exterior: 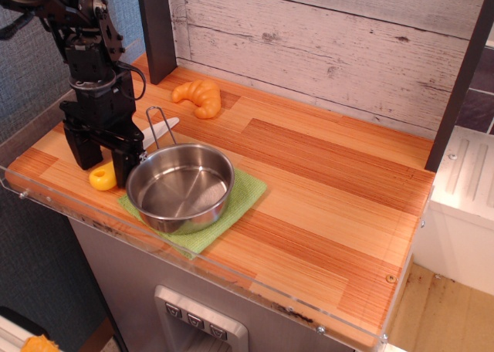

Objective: Move the knife to the right of the pot

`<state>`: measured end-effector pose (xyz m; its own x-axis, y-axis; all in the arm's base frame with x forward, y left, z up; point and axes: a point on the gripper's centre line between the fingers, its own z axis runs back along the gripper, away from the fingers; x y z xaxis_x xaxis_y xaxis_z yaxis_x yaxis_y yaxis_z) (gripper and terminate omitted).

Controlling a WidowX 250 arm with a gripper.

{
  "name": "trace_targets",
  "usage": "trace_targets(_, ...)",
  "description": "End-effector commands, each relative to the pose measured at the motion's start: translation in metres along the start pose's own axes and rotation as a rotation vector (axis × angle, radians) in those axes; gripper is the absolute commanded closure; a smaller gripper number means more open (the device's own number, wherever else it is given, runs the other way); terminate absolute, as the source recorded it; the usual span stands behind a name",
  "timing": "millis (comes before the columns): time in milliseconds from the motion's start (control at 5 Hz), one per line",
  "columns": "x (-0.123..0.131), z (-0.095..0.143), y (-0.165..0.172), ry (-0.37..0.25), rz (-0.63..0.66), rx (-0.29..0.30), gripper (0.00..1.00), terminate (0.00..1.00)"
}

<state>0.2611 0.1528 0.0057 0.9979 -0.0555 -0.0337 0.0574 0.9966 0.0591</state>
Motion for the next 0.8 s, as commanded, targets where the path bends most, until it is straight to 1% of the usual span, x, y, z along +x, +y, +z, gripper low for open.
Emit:
trace_targets(0, -0.004, 0.018, 0.000, -0.042, 0.005, 0.009, 1.00, 0.00)
trace_targets(200, -0.007, 0.042, -0.001, -0.060, 0.044, 0.010, 1.00, 0.00)
trace_targets(400, -0.019, 0.082, 0.001, -0.077, 0.132, 0.010, 1.00, 0.00)
trace_targets(600, -0.032, 0.121, 0.000, -0.082, 0.204, 0.032, 1.00, 0.00)
